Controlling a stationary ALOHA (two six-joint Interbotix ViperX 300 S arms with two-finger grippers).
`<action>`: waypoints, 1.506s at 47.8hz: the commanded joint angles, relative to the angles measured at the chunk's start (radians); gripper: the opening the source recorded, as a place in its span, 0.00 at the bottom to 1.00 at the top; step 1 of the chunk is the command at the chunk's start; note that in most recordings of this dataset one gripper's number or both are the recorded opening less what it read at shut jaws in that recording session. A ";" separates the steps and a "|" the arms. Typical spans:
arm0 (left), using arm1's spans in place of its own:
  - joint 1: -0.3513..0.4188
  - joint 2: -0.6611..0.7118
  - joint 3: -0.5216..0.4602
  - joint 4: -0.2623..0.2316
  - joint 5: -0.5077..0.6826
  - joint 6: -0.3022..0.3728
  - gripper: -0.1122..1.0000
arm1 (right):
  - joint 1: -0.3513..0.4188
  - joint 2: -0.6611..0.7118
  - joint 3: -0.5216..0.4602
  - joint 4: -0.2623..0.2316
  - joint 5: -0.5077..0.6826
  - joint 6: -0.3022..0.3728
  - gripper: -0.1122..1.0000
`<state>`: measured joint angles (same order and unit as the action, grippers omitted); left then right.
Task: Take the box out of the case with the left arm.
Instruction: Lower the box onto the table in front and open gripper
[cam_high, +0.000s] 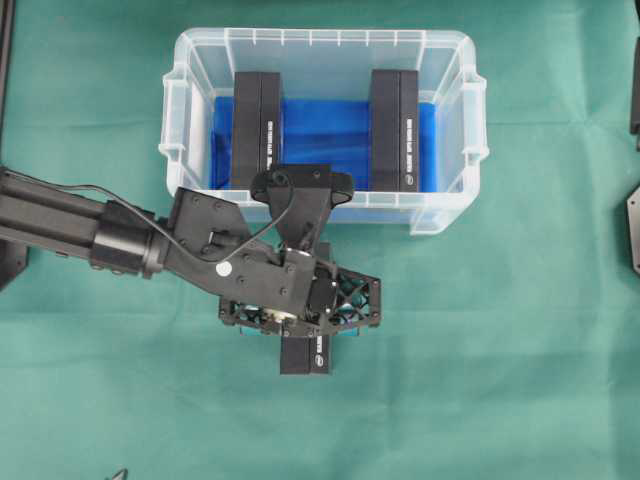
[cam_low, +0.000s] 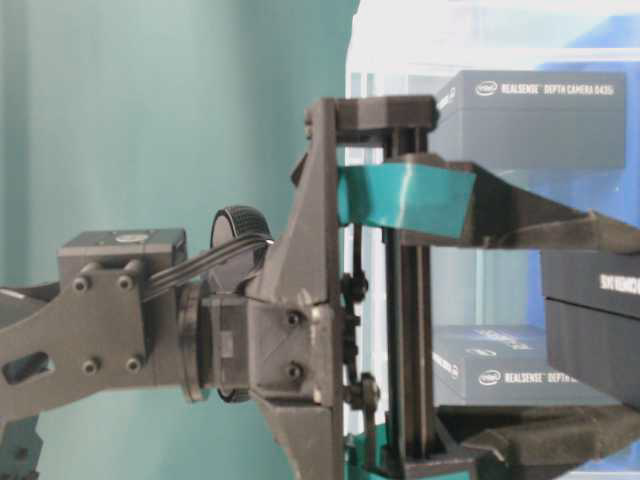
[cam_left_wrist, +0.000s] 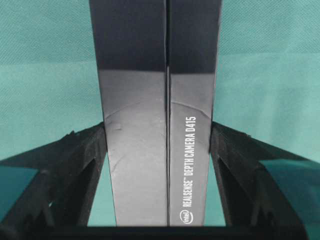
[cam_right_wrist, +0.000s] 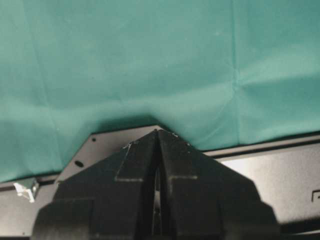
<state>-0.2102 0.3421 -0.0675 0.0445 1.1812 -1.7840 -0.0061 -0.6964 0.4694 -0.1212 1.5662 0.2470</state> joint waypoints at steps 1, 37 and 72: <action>-0.003 -0.057 -0.014 0.000 -0.005 0.002 0.65 | 0.000 -0.002 -0.011 -0.002 0.000 0.002 0.10; -0.021 -0.055 -0.014 -0.017 -0.049 0.002 0.64 | 0.000 -0.002 -0.012 -0.002 -0.003 0.002 0.10; -0.015 -0.109 -0.005 -0.014 -0.041 0.014 0.96 | 0.000 -0.002 -0.012 -0.002 0.002 0.000 0.10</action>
<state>-0.2301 0.2869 -0.0445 0.0291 1.1382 -1.7717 -0.0061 -0.6964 0.4694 -0.1212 1.5662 0.2470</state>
